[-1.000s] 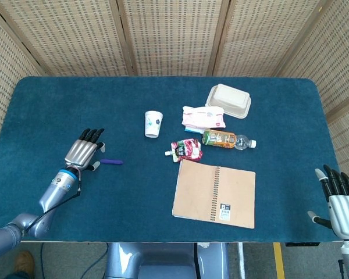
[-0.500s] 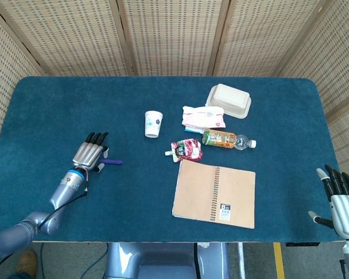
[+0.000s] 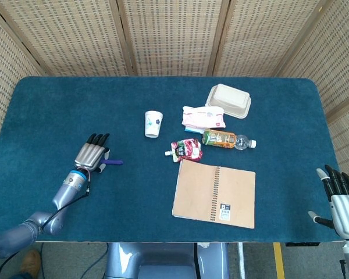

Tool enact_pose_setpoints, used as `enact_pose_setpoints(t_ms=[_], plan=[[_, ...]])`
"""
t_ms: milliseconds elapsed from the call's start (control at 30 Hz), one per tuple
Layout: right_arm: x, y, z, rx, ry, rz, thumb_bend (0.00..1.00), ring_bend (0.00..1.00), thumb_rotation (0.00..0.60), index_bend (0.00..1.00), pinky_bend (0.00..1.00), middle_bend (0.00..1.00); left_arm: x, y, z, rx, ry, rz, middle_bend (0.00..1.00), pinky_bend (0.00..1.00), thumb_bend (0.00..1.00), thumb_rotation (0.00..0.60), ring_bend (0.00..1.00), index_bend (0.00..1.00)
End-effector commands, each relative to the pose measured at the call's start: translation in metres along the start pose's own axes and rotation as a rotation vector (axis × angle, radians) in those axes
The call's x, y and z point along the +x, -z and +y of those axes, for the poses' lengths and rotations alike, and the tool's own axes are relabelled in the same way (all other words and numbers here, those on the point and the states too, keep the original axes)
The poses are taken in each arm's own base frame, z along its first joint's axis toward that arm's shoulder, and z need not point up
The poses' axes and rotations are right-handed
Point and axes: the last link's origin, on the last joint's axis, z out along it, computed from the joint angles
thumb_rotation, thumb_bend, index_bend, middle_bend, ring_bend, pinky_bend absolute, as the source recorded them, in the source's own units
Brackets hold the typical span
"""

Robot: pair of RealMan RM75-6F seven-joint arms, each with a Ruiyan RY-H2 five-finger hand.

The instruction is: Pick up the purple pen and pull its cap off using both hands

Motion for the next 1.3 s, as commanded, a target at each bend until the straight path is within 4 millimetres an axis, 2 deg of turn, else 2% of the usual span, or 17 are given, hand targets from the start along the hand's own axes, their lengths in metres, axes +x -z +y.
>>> enact_pose_setpoints(t_ms=[33, 300, 667, 933, 1000, 1100, 1200, 1300], plan=[[0.000, 0.000, 0.000, 0.000, 0.000, 0.000, 0.00, 0.00, 0.600, 0.00, 0.00, 0.00, 0.000, 0.000, 0.001, -0.003, -0.014, 0.007, 0.00, 0.00, 0.38, 0.600, 0.00, 0.55], [0.000, 0.000, 0.000, 0.002, -0.005, -0.002, 0.00, 0.00, 0.600, 0.00, 0.00, 0.00, -0.002, -0.001, 0.003, 0.003, -0.025, 0.006, 0.00, 0.00, 0.40, 0.600, 0.00, 0.57], [0.000, 0.000, 0.000, 0.005, -0.005, -0.003, 0.00, 0.00, 0.600, 0.00, 0.00, 0.00, 0.000, 0.001, 0.004, 0.000, -0.009, 0.023, 0.00, 0.00, 0.50, 0.600, 0.00, 0.69], [0.000, 0.001, 0.000, 0.006, -0.005, -0.006, 0.00, 0.00, 0.600, 0.00, 0.00, 0.00, 0.006, 0.007, 0.002, 0.002, 0.055, 0.046, 0.00, 0.00, 0.50, 0.600, 0.00, 0.74], [-0.001, 0.001, -0.001, 0.007, -0.006, -0.008, 0.00, 0.00, 0.600, 0.00, 0.00, 0.00, 0.010, 0.011, 0.001, -0.001, 0.112, 0.059, 0.00, 0.00, 0.51, 0.600, 0.00, 0.74], [-0.001, 0.000, -0.001, 0.009, -0.018, -0.015, 0.00, 0.00, 0.600, 0.00, 0.00, 0.00, 0.019, 0.020, 0.005, -0.039, 0.286, 0.065, 0.00, 0.00, 0.50, 0.600, 0.00, 0.75], [-0.001, -0.001, -0.002, 0.015, -0.048, -0.023, 0.00, 0.00, 0.600, 0.00, 0.00, 0.00, 0.034, 0.033, 0.015, -0.135, 0.497, 0.073, 0.00, 0.00, 0.50, 0.600, 0.00, 0.75], [0.000, -0.003, -0.006, 0.037, -0.104, -0.043, 0.00, 0.00, 0.600, 0.01, 0.00, 0.00, 0.044, 0.041, 0.025, -0.227, 0.608, 0.085, 0.00, 0.00, 0.50, 0.600, 0.00, 0.75]])
